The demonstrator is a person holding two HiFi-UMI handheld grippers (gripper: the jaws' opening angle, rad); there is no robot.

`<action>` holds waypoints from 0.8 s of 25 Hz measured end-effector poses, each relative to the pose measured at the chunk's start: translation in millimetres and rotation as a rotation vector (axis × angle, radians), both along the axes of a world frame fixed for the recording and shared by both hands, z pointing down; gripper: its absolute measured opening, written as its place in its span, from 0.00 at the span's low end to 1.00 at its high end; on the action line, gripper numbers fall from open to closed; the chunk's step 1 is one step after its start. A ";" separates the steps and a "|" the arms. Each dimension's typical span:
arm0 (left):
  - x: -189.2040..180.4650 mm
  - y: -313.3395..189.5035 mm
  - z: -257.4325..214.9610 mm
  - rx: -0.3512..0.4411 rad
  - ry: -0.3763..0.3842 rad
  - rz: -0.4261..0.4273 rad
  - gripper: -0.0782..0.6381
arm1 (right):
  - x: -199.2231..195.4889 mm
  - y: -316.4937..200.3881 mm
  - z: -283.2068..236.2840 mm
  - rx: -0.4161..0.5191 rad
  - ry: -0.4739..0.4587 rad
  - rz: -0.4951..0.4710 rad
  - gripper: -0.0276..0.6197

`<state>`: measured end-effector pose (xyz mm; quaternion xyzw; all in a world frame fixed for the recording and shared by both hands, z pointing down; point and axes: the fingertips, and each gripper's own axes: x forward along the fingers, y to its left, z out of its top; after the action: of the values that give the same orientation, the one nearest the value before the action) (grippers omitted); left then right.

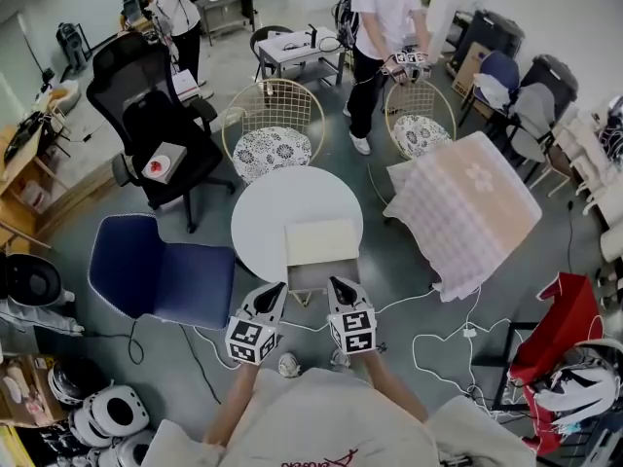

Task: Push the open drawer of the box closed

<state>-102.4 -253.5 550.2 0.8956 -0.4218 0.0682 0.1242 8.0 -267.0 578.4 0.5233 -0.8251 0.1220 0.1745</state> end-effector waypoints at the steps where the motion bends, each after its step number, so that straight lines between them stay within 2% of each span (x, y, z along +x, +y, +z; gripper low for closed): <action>1: 3.8 -1.4 -0.9 -0.001 -0.001 -0.008 0.13 | 3.7 -1.8 -1.7 0.001 -0.002 -0.006 0.07; 8: 33.2 5.0 -1.9 0.001 -0.014 -0.012 0.13 | 28.9 -2.0 -1.1 -0.001 -0.010 -0.022 0.07; 20: 32.9 21.5 13.9 -0.043 -0.028 -0.005 0.13 | 32.5 27.3 30.6 -0.079 -0.008 -0.008 0.07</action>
<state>-69.6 -231.9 564.1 0.8906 -0.4241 0.0895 0.1378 40.5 -239.6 609.0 0.5122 -0.8224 0.1558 0.1921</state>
